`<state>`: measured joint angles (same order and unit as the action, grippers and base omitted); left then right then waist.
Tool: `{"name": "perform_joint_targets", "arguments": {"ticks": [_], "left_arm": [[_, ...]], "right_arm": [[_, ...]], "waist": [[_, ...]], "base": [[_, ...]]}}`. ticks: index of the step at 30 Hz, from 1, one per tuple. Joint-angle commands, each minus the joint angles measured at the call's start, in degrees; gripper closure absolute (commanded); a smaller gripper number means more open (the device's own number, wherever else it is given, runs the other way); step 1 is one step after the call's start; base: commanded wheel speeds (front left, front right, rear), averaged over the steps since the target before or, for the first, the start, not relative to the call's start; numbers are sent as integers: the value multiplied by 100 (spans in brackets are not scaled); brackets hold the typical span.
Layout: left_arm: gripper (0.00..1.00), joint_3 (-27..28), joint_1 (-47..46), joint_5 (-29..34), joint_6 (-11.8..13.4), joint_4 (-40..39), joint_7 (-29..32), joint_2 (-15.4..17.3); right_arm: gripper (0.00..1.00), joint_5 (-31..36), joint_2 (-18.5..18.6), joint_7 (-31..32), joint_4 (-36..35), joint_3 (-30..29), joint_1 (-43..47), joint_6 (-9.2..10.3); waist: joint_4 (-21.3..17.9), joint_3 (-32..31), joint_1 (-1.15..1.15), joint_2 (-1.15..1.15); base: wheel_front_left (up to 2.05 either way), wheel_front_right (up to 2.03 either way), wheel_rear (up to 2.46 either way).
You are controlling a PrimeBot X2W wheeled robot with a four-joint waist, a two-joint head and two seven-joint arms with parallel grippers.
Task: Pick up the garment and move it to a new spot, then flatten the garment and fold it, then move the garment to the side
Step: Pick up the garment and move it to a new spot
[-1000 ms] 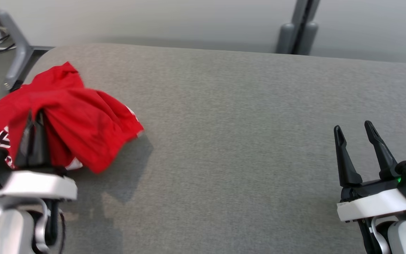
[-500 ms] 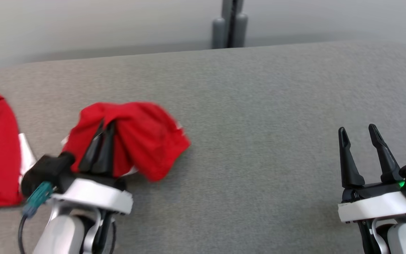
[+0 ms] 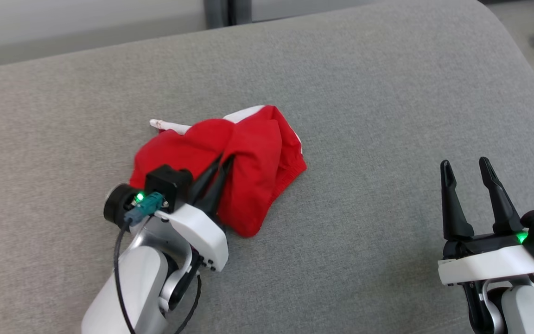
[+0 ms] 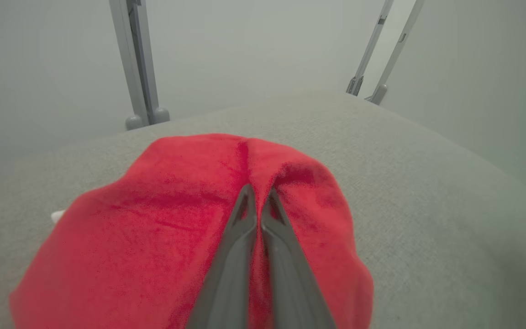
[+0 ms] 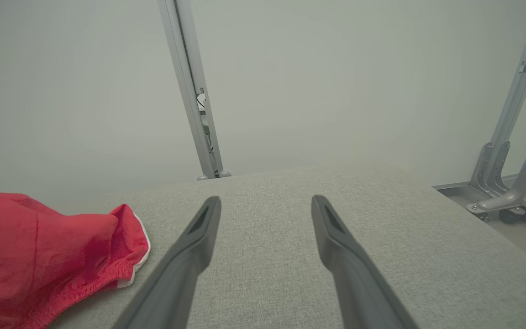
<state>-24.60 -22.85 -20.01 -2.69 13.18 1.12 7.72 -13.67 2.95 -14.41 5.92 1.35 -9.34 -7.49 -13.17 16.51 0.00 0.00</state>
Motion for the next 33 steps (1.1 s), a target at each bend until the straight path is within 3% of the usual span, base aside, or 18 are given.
{"name": "perform_joint_targets", "arguments": {"ticks": [1, 7, 8, 9, 10, 16, 28, 33], "left_arm": [[100, -56, -87, -30, -78, 205, 19, -15], [100, -237, -73, -233, -241, 888, 49, -111], [77, -246, -53, -271, -253, 945, 45, -127], [21, -247, -43, -282, -262, 979, 7, -135], [0, -210, -39, -306, -242, 978, -60, -140], [0, 16, 127, -444, -124, 797, -424, -103], [0, 1008, 644, -730, 494, 151, -1295, 302], [0, 1341, 967, -797, 562, -80, -1456, 544]], "right_arm": [[0, -24, 11, -60, 9, 4, -88, -1], [0, -55, 6, -82, 125, -5, -91, -1], [0, -56, 7, -85, 144, -5, -85, -1], [0, -46, 8, -81, 157, -5, -78, -1], [0, -39, 8, -84, 159, 2, -72, -1], [0, 38, 11, -86, 205, -13, -1, -1], [0, 175, 42, -24, 205, -121, 167, -1], [0, 182, 43, 24, 176, -118, 254, -1]], "waist": [[-115, 145, 0, 0], [-44, 126, 0, 0], [-11, 92, 0, 0], [27, 50, 0, 0], [67, 6, 0, 0], [321, -241, 0, 0], [1034, -622, 0, 0], [1222, -694, 0, 0]], "base": [[0, 0, 0], [0, 0, 0], [0, 0, 0], [0, 0, 0], [0, 0, 0], [0, 0, 0], [0, 0, 0], [0, 0, 0]]}}
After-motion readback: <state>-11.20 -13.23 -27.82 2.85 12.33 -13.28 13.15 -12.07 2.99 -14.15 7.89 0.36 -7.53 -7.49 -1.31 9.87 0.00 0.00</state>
